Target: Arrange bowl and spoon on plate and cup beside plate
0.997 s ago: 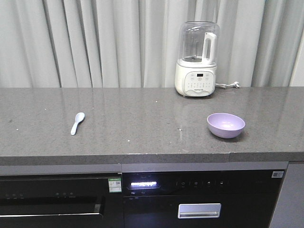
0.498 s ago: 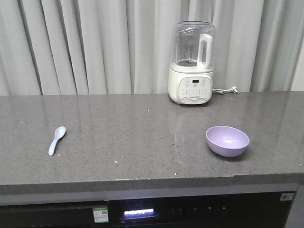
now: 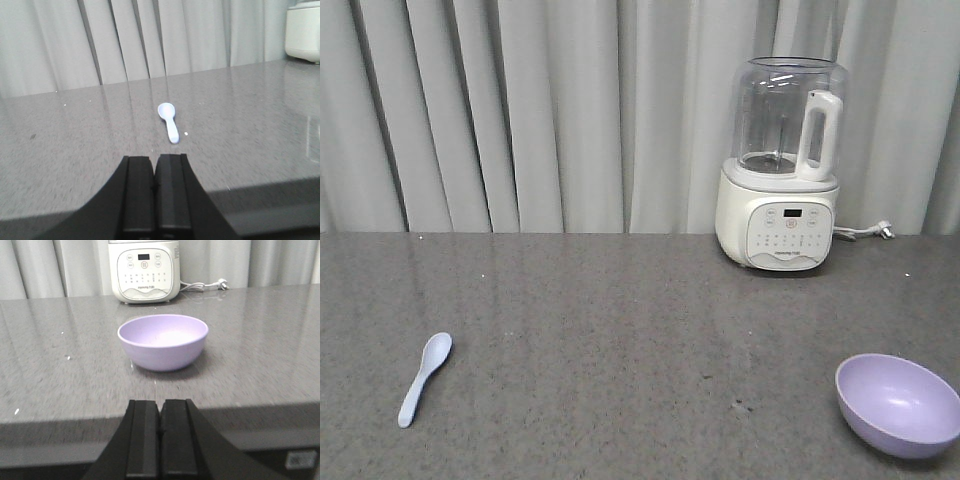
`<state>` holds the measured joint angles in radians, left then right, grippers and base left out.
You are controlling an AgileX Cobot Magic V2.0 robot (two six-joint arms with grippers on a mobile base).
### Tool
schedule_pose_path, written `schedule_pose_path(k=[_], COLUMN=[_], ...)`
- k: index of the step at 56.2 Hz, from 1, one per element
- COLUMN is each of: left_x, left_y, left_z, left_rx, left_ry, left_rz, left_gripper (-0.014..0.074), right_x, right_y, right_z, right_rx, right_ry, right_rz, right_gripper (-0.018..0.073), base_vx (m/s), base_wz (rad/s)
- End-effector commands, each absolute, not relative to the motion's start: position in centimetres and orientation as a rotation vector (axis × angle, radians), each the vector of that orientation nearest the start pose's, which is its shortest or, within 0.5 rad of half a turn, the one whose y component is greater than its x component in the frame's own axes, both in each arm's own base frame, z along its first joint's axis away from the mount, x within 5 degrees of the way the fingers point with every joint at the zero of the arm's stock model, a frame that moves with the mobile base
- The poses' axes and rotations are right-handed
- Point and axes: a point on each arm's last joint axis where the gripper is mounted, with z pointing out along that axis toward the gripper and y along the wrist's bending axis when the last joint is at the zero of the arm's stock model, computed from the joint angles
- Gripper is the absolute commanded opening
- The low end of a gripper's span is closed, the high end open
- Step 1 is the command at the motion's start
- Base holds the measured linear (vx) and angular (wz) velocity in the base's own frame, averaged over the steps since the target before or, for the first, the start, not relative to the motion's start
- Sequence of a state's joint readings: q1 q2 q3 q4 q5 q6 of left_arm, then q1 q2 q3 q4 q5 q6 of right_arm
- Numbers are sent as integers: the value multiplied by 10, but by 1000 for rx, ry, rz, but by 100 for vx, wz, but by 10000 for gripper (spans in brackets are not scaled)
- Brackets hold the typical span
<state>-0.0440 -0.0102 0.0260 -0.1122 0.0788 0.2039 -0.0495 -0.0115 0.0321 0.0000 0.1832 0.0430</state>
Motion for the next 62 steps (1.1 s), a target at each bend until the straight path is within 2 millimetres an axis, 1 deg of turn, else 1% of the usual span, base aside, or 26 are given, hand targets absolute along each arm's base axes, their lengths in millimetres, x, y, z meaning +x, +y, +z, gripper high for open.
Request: schedule_pose_path(k=[1, 24, 62], left_x=[54, 54, 54], left_y=[-2, -2, -2], left_z=[215, 215, 215], left_rx=[98, 98, 98], left_ry=[1455, 1455, 1455], left_rz=[36, 36, 36], left_gripper=[-3, -3, -3], right_x=[57, 57, 57], right_y=[-3, -3, -3], right_z=[193, 193, 194], right_rx=[73, 73, 78], right_ry=[1600, 1600, 1592], right_rz=[-16, -16, -10], right_gripper=[-8, -8, -8], base_vx=[39, 29, 3], base_wz=[3, 3, 0])
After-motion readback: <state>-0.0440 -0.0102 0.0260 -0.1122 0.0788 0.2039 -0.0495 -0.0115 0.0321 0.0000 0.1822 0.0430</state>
